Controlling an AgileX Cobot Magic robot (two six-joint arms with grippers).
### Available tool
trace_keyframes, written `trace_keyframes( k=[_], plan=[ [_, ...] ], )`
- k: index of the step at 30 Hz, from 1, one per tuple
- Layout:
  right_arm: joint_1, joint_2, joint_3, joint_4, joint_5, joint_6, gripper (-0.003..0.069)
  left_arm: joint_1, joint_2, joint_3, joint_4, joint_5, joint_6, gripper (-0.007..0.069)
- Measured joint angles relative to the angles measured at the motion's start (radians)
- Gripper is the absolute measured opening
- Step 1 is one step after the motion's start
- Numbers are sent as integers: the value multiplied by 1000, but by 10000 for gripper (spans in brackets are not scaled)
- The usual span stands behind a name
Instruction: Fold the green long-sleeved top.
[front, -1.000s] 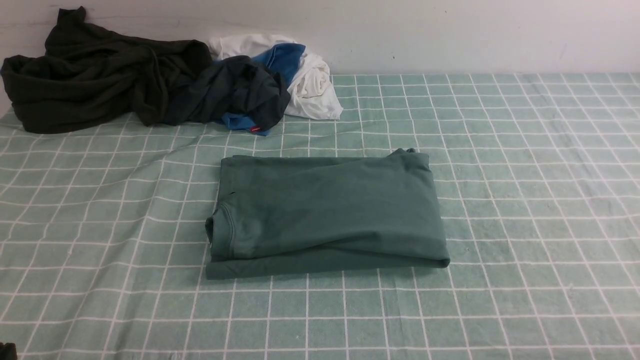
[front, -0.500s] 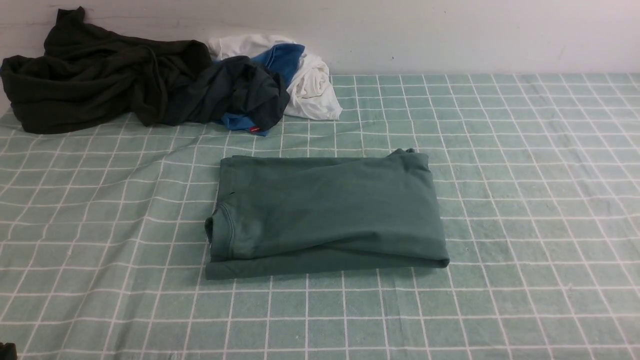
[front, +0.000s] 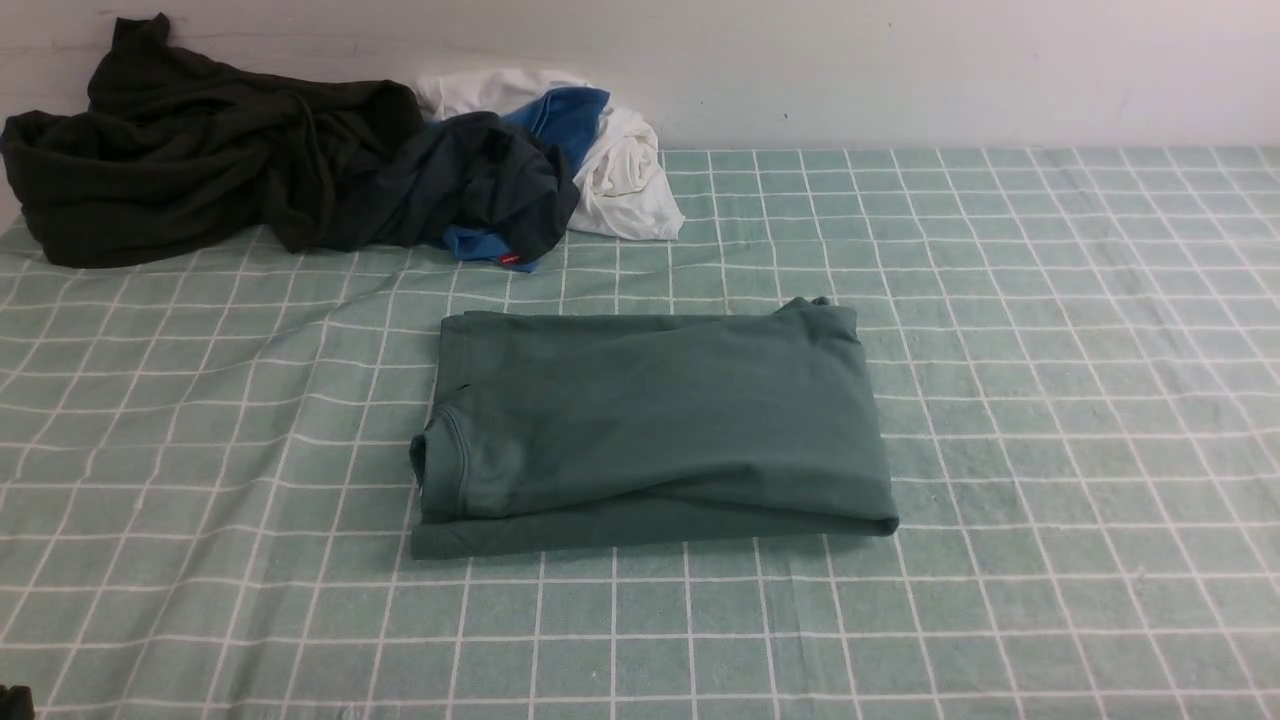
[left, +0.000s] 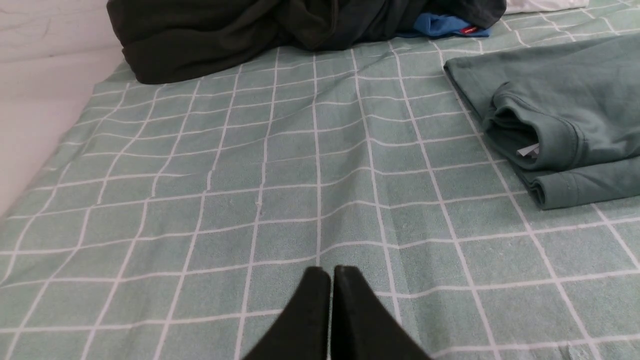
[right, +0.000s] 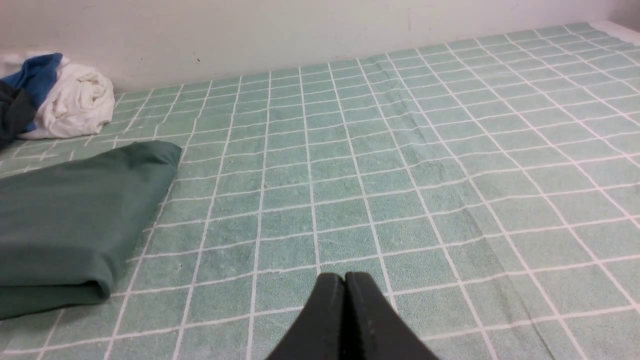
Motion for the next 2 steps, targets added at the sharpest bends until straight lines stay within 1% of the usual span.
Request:
trace_keyframes(
  k=[2],
  plan=[
    [0,0,0,0,0,0,-14,0,0,0,0,0,0,-3]
  ],
)
